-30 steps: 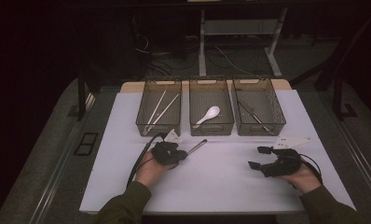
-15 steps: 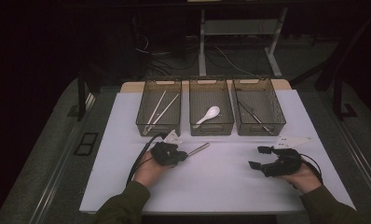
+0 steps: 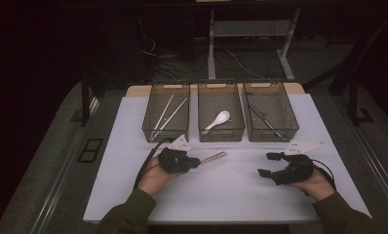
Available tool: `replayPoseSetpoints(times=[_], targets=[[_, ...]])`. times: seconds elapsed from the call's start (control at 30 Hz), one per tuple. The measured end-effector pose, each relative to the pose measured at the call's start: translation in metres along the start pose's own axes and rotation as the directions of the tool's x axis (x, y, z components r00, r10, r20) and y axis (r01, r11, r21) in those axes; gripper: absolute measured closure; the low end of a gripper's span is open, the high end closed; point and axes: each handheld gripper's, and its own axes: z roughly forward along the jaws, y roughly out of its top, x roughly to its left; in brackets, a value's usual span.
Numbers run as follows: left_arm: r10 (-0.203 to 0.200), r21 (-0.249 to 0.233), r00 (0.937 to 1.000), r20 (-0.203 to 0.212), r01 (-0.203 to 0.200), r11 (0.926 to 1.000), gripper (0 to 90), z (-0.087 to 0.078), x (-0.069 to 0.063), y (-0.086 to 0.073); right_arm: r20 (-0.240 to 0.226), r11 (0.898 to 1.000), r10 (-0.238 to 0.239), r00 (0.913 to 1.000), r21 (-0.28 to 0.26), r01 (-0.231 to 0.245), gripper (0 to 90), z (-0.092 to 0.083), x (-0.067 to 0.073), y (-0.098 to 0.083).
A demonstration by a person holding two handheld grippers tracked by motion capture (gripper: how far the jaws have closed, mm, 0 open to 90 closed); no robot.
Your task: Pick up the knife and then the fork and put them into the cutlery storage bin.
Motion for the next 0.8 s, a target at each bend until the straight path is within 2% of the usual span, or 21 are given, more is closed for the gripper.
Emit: replayPoseSetpoints(times=[0.13, 0.27, 0.43, 0.6, 0.8], targets=[[0.023, -0.012, 0.9991, 0.035, -0.023, 0.9997, 85.0, -0.001, -0.005, 0.004, -0.045, 1.0, -0.029, 0.9986, 0.009, 0.03, 23.7, 0.002, 0.002, 0.007], [0.053, -0.027, 0.9962, 0.069, -0.051, 0.9983, 85.0, 0.0, -0.011, 0.008, -0.066, 0.999, -0.049, 0.9966, 0.012, 0.05, 23.7, 0.006, 0.003, 0.014], [0.089, -0.035, 0.9889, 0.119, -0.085, 0.9958, 85.0, 0.003, -0.02, 0.013, -0.105, 0.996, -0.08, 0.9912, 0.026, 0.083, 23.5, 0.015, 0.005, 0.025], [0.125, -0.045, 0.9792, 0.16, -0.119, 0.9918, 85.0, 0.004, -0.028, 0.02, -0.188, 0.99, -0.126, 0.9741, 0.038, 0.135, 24.0, 0.029, 0.011, 0.036], [0.164, -0.04, 0.9635, 0.211, -0.159, 0.9864, 85.0, 0.009, -0.035, 0.028, -0.267, 0.974, -0.194, 0.9442, 0.059, 0.217, 26.0, 0.046, 0.026, 0.05]])
